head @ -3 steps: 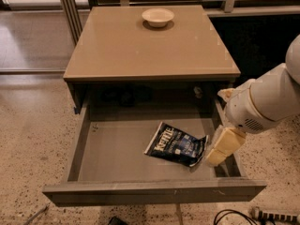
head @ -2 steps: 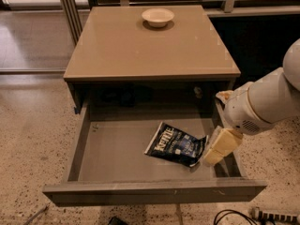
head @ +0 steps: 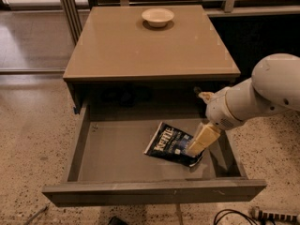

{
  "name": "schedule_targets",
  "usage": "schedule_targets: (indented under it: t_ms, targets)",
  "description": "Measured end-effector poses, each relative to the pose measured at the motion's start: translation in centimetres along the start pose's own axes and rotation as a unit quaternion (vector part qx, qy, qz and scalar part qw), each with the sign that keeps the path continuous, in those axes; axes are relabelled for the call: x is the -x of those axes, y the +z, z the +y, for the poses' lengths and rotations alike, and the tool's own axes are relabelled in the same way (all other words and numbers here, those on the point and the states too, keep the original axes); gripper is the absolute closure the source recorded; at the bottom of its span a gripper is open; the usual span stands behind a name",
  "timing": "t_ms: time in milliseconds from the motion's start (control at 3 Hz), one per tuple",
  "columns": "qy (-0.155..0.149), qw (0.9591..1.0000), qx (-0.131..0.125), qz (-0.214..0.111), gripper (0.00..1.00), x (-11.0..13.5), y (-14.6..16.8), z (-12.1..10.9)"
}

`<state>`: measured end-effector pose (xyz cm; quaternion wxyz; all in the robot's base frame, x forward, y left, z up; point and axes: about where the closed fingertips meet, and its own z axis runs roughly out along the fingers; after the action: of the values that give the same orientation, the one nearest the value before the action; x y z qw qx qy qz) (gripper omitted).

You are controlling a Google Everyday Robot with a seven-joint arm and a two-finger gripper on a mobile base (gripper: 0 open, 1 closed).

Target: Pick blue chip bag from top drawer and place on counter

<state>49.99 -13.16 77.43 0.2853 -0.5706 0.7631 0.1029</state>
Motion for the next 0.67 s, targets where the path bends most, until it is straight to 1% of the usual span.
schedule_targets:
  t_ms: [333,667]
  targets:
    - [-0.014,0.9999,-0.003,0.006,0.00,-1.3,4.2,-1.7]
    - [-0.003,0.9990,0.006,0.045,0.00,-5.5,8.4,-1.6]
